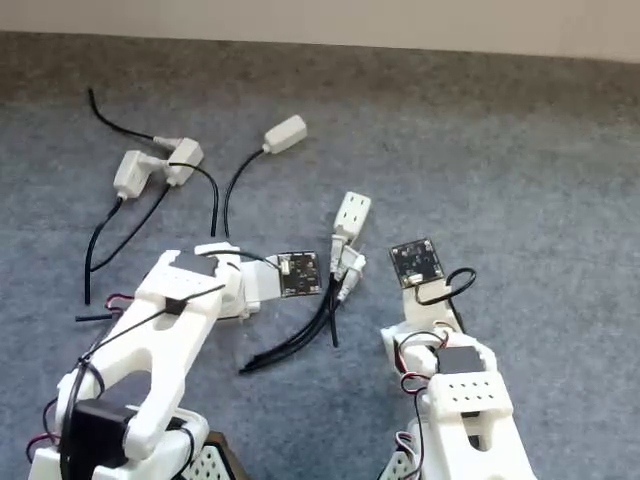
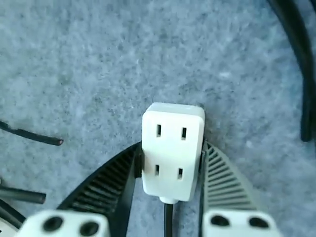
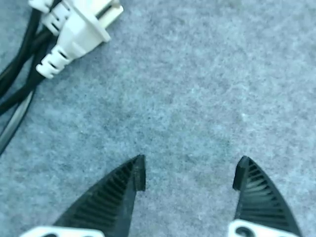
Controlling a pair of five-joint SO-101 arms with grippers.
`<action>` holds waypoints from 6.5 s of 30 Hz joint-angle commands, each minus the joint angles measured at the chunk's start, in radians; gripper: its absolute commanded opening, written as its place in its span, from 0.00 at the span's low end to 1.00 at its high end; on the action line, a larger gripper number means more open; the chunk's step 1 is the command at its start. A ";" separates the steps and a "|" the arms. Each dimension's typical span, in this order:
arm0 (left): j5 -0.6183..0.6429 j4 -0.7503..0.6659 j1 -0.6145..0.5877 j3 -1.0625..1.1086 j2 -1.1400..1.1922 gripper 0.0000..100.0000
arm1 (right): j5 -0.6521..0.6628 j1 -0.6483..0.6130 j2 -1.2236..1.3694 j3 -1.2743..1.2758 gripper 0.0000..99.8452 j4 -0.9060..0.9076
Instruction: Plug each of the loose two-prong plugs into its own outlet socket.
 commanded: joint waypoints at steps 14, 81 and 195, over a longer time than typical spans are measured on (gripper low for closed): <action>0.149 0.049 -0.065 -0.053 -0.228 0.35 | 0.011 -0.001 -0.010 -0.004 0.28 -0.015; 1.613 0.026 -0.570 -0.674 0.389 0.36 | -0.542 -0.340 0.978 -0.880 0.21 -0.111; 1.608 0.025 -0.530 -0.639 0.390 0.36 | 0.694 0.045 0.696 -0.539 0.02 0.231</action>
